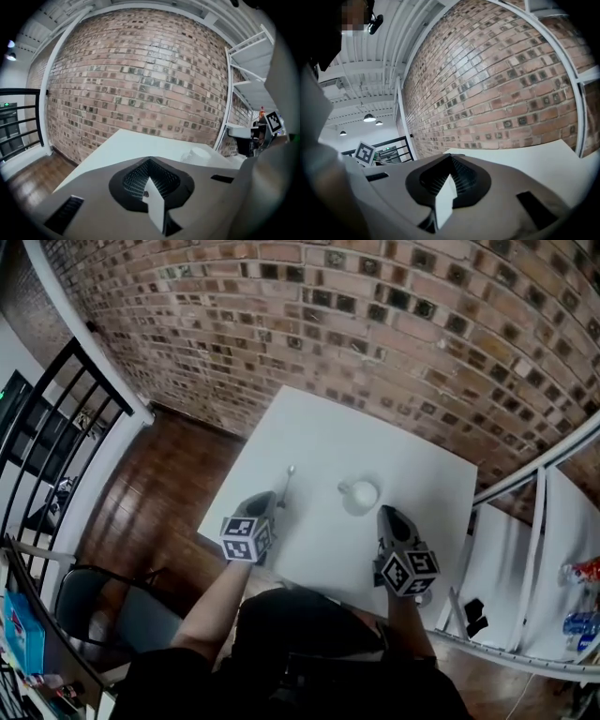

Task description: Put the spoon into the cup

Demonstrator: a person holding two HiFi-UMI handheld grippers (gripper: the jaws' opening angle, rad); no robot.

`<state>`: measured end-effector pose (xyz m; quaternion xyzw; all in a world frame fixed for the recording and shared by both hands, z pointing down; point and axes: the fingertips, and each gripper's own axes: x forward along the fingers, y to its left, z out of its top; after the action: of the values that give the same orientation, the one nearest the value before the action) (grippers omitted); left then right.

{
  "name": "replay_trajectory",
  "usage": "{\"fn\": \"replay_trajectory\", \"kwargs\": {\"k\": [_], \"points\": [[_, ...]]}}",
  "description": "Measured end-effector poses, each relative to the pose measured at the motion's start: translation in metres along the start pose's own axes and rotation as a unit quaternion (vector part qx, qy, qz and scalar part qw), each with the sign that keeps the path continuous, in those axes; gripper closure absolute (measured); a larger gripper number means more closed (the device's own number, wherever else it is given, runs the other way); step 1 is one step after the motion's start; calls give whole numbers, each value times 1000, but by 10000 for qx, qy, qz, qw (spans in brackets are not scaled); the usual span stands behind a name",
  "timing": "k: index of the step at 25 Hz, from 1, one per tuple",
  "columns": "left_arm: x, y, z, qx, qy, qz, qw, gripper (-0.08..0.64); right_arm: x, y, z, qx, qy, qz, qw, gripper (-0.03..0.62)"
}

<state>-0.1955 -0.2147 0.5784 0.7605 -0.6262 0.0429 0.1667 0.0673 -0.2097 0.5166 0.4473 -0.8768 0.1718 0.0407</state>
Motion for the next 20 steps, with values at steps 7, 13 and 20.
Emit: {"fn": "replay_trajectory", "kwargs": {"k": [7,13,20], "points": [[34,3,-58,98,869,94,9961,401,-5,-7,-7,-54,102,10,9999,588],[48,4,-90,379,1253,265,9910,347,-14,-22,0,-89,119,-154,9998,588],[57,15,-114,245,1538,547,9863,347,-22,-31,5,-34,54,-207,9998,588]]}}
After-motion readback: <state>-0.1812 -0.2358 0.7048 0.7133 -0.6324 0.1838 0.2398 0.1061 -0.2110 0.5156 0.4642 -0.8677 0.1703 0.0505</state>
